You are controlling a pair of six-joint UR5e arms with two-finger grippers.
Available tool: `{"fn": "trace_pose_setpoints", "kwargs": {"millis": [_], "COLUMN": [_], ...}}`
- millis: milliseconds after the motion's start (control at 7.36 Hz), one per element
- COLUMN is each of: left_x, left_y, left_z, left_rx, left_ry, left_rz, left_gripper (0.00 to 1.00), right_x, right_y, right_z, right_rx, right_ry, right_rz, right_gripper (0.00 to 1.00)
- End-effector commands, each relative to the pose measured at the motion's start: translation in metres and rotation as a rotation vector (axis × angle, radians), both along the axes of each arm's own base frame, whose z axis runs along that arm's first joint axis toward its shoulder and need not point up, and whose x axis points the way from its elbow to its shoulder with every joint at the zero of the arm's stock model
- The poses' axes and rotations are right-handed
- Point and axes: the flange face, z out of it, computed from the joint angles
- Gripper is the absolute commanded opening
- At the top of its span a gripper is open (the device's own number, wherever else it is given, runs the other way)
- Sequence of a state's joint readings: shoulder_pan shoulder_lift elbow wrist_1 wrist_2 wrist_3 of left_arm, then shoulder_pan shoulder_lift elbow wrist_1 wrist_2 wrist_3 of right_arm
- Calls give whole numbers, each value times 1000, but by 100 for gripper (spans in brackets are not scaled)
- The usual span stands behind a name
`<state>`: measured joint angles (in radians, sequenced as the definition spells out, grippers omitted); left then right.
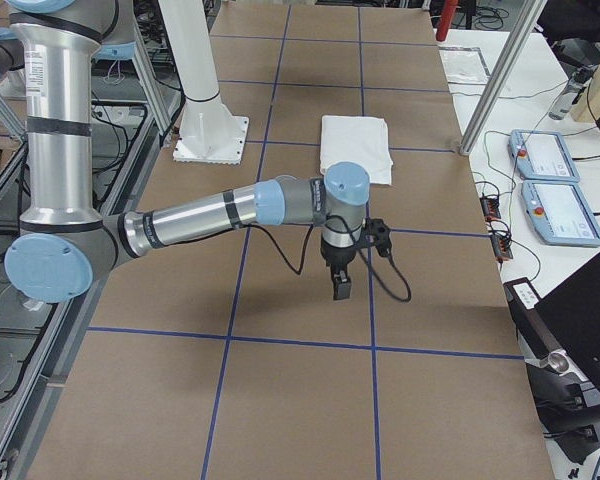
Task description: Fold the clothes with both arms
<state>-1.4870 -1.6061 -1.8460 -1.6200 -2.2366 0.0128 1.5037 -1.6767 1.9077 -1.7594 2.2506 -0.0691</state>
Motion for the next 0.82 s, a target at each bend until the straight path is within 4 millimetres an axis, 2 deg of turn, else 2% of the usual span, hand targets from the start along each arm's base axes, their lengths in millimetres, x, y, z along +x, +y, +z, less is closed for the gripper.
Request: {"fn": "trace_pose_setpoints", "kwargs": {"millis": [0, 136, 272, 408, 544, 680], "left_x": [-38, -37, -34, -32, -34, -34], "left_y": [24, 45, 54, 60, 63, 74], "left_z": [48, 66, 73, 82, 80, 93], "left_rx": [-87, -127, -149, -183, -190, -218], "left_ry": [4, 27, 93, 100, 99, 95], "left_rz": [-67, -61, -45, -50, -55, -55], "left_gripper": [100, 100, 100, 100, 100, 100], "right_x": [25, 26, 26, 25, 25, 25], "right_y": [57, 65, 73, 73, 72, 72], "right_z": [51, 57, 63, 63, 60, 60], "right_rx": [-113, -107, -90, -87, -82, -82], "right_ry": [-5, -8, -12, -16, -18, -20], "right_rz": [48, 54, 55, 58, 58, 58], "right_gripper": [100, 100, 100, 100, 100, 100]}}
